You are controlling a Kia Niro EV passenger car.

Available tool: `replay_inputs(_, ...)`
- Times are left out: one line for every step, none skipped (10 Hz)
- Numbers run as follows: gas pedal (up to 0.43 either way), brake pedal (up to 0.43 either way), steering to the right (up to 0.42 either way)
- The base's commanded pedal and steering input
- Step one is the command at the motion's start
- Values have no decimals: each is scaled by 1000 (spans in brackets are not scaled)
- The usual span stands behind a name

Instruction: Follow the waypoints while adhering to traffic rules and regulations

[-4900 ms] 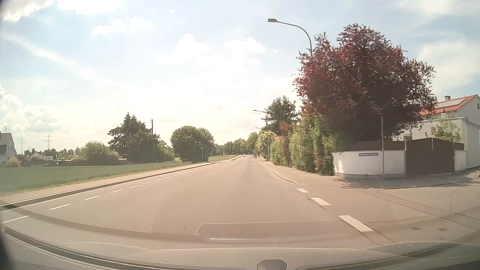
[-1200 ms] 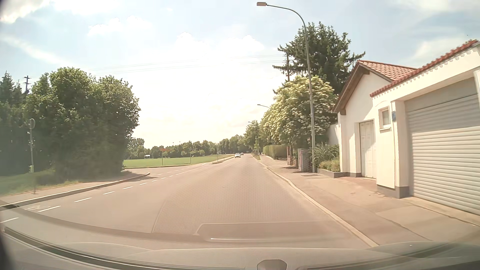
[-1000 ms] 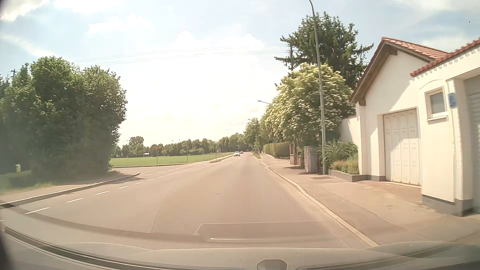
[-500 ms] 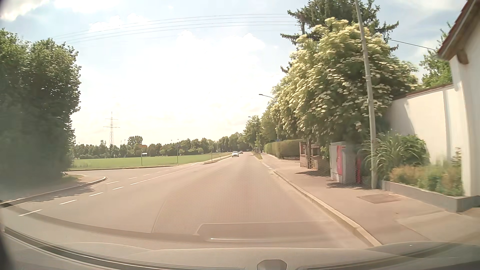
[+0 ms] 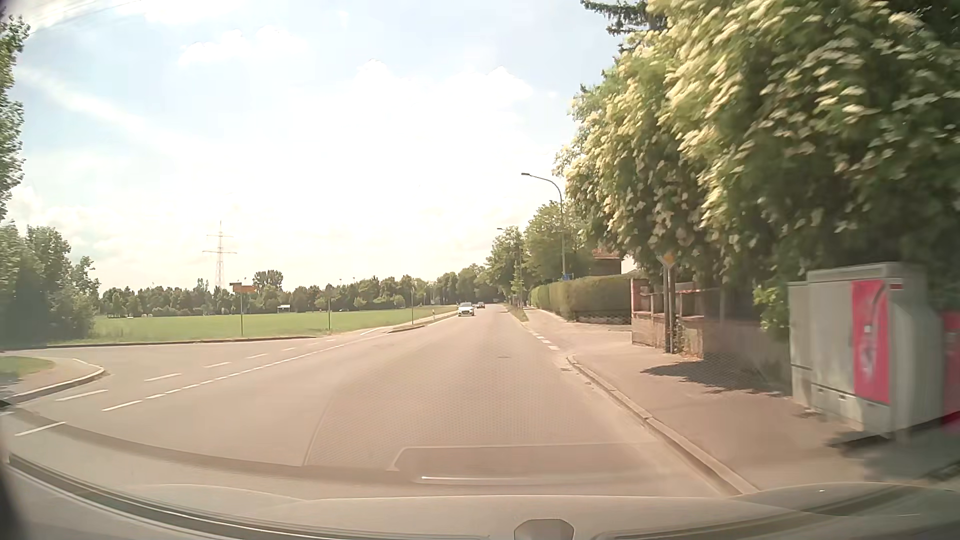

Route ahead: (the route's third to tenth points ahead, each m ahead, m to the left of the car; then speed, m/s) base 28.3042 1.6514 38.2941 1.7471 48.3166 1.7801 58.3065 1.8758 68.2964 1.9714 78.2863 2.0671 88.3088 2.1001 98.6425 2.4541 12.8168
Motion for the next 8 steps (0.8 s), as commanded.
replay_inputs(79,0,-4)
replay_inputs(79,0,-4)
replay_inputs(79,0,-4)
replay_inputs(79,0,-4)
replay_inputs(79,0,-4)
replay_inputs(79,0,-4)
replay_inputs(79,0,-4)
replay_inputs(67,0,-4)
